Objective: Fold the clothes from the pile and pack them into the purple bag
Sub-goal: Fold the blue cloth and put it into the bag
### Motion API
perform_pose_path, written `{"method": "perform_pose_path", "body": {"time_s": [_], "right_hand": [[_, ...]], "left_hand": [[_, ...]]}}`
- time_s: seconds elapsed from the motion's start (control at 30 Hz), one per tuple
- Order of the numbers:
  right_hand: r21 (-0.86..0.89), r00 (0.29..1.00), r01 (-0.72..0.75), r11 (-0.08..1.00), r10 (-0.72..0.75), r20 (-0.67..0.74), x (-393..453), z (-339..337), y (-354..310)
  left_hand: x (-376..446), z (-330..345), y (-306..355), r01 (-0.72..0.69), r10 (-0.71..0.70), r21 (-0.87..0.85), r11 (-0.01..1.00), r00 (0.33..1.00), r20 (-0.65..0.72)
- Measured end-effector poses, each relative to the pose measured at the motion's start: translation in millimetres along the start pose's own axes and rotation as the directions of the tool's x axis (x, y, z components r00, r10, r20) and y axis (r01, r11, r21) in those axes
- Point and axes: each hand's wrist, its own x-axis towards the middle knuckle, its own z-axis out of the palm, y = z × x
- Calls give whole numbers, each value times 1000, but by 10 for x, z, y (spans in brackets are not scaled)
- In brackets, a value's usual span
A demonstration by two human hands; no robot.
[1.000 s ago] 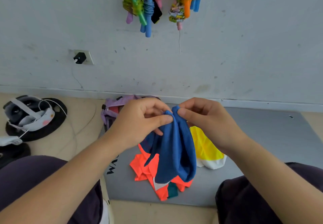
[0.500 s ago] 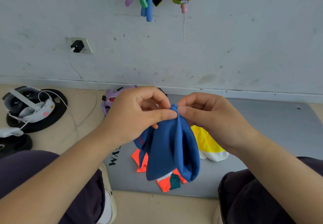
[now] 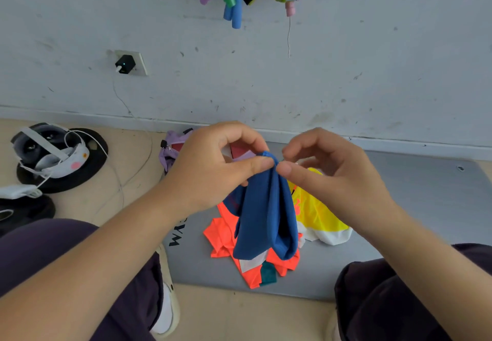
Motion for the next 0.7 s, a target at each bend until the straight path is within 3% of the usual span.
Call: {"method": "perform_pose_path", "body": {"time_s": [0.1,0.17,0.37,0.47,0.53,0.6,0.7], "right_hand": [[-286,976,192,939,-214,-48,-34,88,51],[-364,970,209,908,-239,-39,-35,134,103],[-408,990,96,908,-129,-56,18,172,261],[-439,994,55,897,-10,104,84,126,354],[-588,973,10,809,129,193,155,58,432],[-729,959,-31,684,225,171,224,-37,477],[-732,965,-81,676,237,113,312,-206,487]], "left_hand": [[9,-9,3,29,-30,-25,999,999,-45],[7,-22,7,27,-28,-18,999,998,-61],[51,-61,-16,55,-58,-98,994,998,-28],[80,-122,-33,90,-88,-220,971,996,16],[111,-186,-58,97,-92,-305,947,995,32],[144,-264,-87,103,-107,-331,938,994,5],[177,-368,-148,84,-103,-313,946,994,-43]]}}
